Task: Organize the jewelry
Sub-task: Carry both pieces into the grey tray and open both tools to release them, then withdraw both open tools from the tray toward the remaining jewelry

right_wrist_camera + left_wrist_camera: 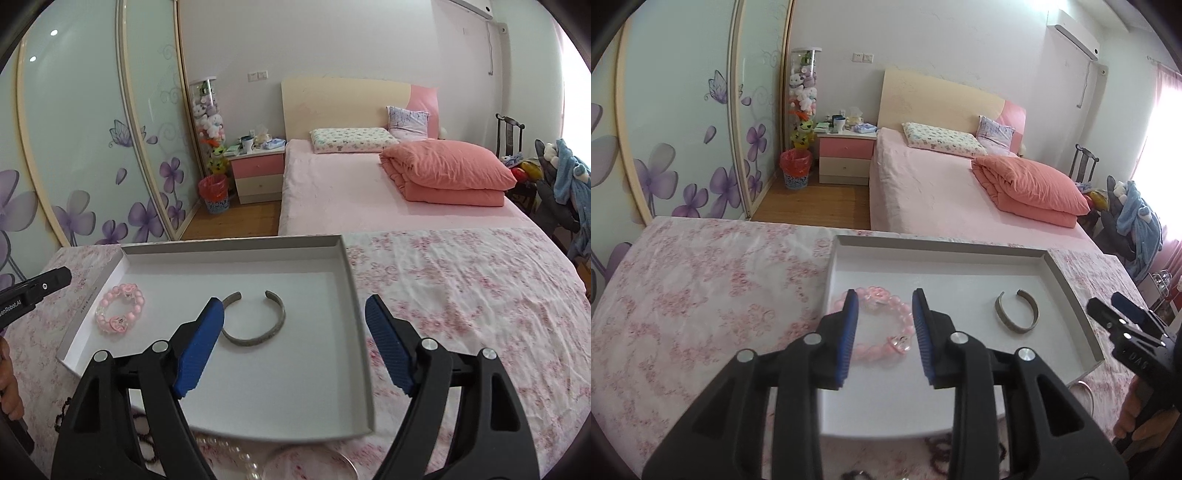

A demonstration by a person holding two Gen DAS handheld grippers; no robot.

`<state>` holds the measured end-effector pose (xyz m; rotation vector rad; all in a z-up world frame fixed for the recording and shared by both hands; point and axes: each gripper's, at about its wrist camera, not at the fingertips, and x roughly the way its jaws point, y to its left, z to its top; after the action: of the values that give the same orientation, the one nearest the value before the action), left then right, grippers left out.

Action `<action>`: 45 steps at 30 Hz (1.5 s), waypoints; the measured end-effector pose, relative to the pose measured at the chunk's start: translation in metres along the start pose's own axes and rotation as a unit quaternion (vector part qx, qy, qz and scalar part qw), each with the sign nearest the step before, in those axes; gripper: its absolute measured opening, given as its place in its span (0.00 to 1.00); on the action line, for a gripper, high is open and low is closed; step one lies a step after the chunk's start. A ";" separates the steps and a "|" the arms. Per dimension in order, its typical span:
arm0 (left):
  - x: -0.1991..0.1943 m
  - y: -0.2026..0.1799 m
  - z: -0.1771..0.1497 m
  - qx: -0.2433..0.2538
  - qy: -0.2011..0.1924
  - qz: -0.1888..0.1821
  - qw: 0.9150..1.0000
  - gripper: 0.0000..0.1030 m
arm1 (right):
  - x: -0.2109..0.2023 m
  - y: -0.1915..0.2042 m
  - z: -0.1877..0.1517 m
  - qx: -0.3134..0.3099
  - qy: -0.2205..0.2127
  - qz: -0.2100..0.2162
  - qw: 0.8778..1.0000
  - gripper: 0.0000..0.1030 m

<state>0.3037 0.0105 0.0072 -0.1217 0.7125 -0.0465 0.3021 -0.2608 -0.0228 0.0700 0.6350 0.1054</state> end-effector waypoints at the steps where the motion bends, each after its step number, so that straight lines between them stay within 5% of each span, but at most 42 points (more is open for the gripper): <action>1: -0.005 0.002 -0.002 0.000 -0.002 0.002 1.000 0.33 | -0.003 -0.001 -0.003 -0.001 -0.001 -0.001 1.000 0.76; 7: -0.032 0.019 -0.025 0.007 -0.006 0.010 1.000 0.36 | -0.026 -0.017 -0.028 -0.002 0.011 -0.003 1.000 0.76; 22: -0.062 0.039 -0.112 0.029 0.041 0.003 0.999 0.51 | -0.036 -0.011 -0.112 -0.063 0.119 0.007 0.991 0.76; 38: -0.063 0.021 -0.137 0.069 0.060 -0.014 0.996 0.61 | -0.007 -0.008 -0.099 -0.057 0.137 0.001 0.989 0.80; 40: -0.064 0.018 -0.137 0.074 0.060 -0.015 0.995 0.61 | -0.006 -0.008 -0.098 -0.058 0.136 0.004 0.989 0.77; 41: -0.064 0.016 -0.138 0.077 0.059 -0.016 0.995 0.61 | -0.008 -0.008 -0.098 -0.061 0.133 0.008 0.989 0.69; 45: -0.063 0.011 -0.140 0.083 0.061 -0.020 0.995 0.62 | -0.010 -0.009 -0.100 -0.058 0.132 0.002 0.990 0.68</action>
<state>0.1643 0.0131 -0.0578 0.0257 0.8249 -0.1525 0.2356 -0.2680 -0.0977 -0.0573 0.8918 0.1568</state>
